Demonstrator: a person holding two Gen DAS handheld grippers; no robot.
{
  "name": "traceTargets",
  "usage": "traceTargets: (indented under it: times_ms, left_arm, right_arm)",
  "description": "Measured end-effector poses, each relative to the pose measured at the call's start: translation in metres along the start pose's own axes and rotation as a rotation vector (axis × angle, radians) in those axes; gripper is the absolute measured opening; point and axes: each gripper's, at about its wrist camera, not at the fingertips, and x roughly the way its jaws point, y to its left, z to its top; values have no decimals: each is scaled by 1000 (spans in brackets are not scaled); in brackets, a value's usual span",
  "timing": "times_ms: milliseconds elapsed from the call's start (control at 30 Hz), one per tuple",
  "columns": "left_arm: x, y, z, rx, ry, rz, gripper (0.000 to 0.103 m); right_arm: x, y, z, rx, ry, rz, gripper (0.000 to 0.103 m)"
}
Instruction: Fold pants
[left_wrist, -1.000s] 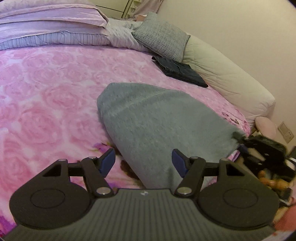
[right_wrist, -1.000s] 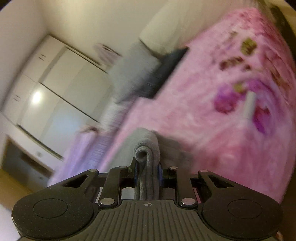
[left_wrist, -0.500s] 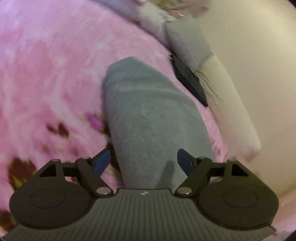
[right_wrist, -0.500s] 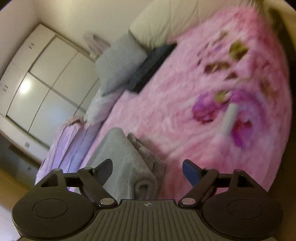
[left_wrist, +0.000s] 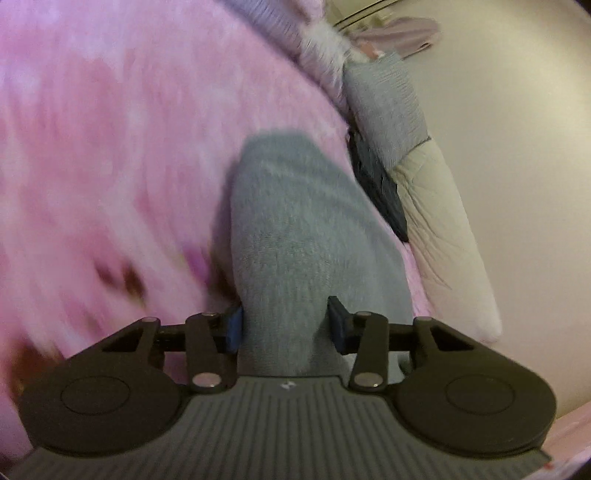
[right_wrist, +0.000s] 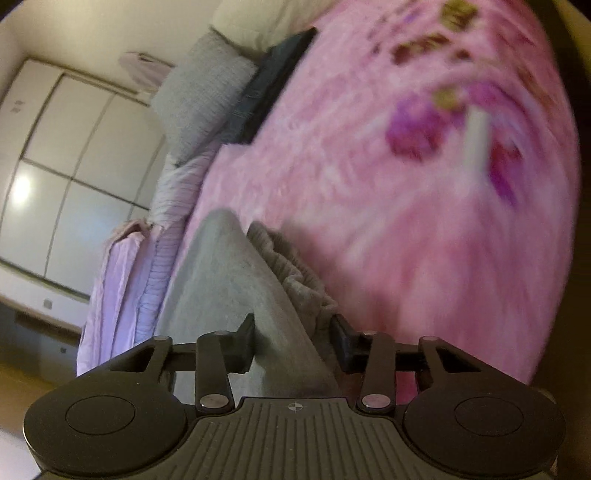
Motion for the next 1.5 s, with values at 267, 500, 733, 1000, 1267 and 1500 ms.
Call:
traceTargets:
  times_ms: [267, 500, 733, 1000, 1267, 1500]
  left_arm:
    - [-4, 5, 29, 197, 22, 112, 43]
    - [-35, -3, 24, 317, -58, 114, 44]
    - [-53, -29, -22, 600, -77, 183, 41]
    - [-38, -34, -42, 705, -64, 219, 41]
    - [-48, -52, -26, 856, -86, 285, 28]
    - [3, -101, 36, 837, -172, 236, 25]
  right_arm:
    - [-5, -4, -28, -50, 53, 17, 54]
    - [-27, 46, -21, -489, -78, -47, 58]
    - [-16, 37, -63, -490, 62, -72, 22]
    - [-28, 44, -50, -459, -7, -99, 8]
    - [-35, 71, -45, -616, -94, -240, 34]
    - [33, 137, -37, -893, -234, -210, 34]
